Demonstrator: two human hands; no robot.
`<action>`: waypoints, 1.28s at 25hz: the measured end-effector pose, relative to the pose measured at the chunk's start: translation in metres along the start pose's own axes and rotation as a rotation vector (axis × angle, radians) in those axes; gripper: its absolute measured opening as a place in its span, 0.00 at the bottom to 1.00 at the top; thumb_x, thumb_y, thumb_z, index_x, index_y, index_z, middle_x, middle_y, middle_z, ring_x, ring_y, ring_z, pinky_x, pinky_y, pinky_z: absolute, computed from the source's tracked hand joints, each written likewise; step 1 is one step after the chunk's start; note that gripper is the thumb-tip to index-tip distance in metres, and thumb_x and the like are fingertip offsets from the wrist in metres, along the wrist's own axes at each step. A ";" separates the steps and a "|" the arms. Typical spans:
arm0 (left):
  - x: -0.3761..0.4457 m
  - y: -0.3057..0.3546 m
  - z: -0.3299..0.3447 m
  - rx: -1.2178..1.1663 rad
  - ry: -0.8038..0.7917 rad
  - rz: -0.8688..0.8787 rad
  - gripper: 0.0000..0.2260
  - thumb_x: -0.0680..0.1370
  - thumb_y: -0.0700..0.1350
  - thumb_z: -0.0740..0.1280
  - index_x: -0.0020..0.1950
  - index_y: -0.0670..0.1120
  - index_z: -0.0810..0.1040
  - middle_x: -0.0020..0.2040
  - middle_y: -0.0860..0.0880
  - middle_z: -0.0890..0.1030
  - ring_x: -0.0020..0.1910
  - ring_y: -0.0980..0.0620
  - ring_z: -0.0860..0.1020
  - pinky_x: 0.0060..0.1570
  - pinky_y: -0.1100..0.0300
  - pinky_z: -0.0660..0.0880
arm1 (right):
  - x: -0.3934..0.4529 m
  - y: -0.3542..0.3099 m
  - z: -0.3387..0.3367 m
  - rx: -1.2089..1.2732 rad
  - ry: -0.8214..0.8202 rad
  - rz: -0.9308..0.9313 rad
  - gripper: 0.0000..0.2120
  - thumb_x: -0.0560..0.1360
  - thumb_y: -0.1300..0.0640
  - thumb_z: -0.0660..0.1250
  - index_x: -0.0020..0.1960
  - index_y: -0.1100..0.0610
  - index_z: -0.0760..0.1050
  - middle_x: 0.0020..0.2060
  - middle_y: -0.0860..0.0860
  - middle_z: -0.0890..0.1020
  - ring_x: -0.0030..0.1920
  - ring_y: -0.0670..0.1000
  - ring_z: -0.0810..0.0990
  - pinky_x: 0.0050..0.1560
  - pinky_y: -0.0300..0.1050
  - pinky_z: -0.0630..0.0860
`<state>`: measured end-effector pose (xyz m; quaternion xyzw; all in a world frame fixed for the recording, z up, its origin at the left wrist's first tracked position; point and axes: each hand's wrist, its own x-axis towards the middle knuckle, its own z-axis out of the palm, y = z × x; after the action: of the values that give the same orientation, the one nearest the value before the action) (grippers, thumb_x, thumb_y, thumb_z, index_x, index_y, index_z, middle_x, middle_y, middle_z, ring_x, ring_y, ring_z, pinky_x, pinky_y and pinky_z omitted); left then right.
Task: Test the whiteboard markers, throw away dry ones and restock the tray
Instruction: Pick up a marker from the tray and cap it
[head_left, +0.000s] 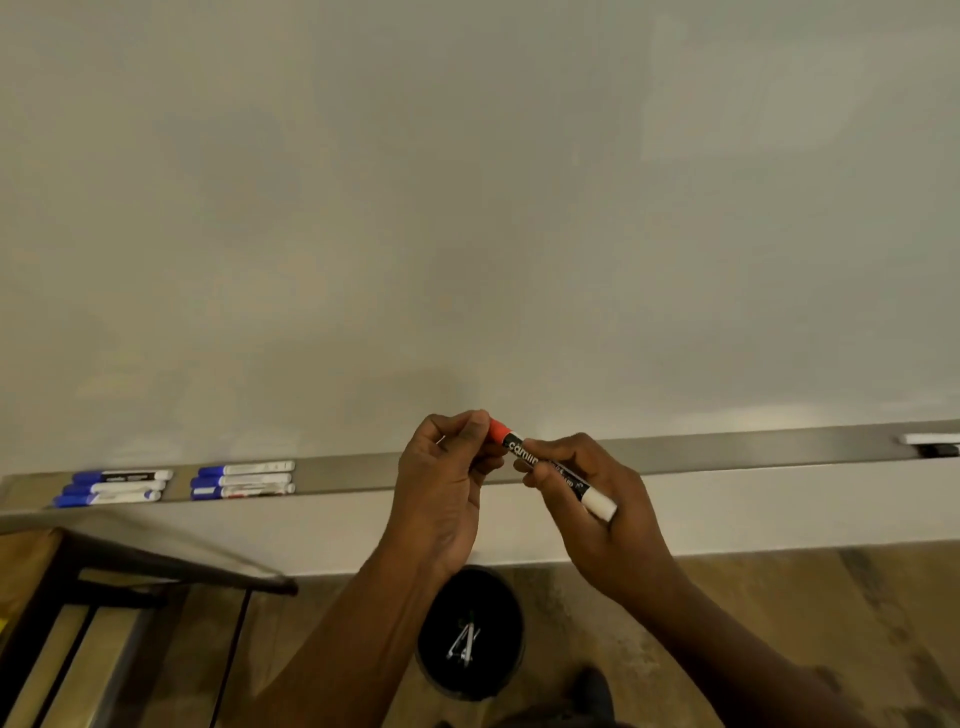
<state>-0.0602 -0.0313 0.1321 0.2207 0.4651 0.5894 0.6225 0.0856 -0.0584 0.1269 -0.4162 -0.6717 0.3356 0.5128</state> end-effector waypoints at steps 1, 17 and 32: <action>0.005 -0.004 -0.006 0.037 0.007 -0.005 0.02 0.76 0.40 0.68 0.46 0.43 0.76 0.40 0.44 0.82 0.40 0.50 0.81 0.43 0.58 0.77 | 0.001 0.006 -0.001 0.044 -0.017 0.060 0.08 0.78 0.55 0.64 0.53 0.54 0.79 0.40 0.48 0.83 0.40 0.49 0.82 0.40 0.40 0.79; 0.092 -0.092 -0.092 1.888 -0.499 0.290 0.29 0.82 0.55 0.56 0.79 0.45 0.52 0.80 0.49 0.49 0.78 0.51 0.49 0.75 0.55 0.49 | -0.124 0.178 0.027 -0.414 -0.422 0.969 0.03 0.76 0.54 0.67 0.45 0.52 0.78 0.36 0.44 0.79 0.40 0.49 0.79 0.39 0.41 0.75; 0.112 -0.100 -0.115 2.004 -0.553 0.201 0.32 0.81 0.53 0.57 0.79 0.51 0.42 0.79 0.55 0.38 0.78 0.55 0.40 0.75 0.53 0.44 | -0.128 0.197 0.046 -0.375 -0.460 1.134 0.21 0.79 0.51 0.62 0.70 0.56 0.68 0.59 0.56 0.80 0.45 0.50 0.78 0.42 0.41 0.72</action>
<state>-0.1180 0.0218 -0.0401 0.8009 0.5619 -0.0885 0.1873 0.0998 -0.0910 -0.1097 -0.7069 -0.4873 0.5124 0.0168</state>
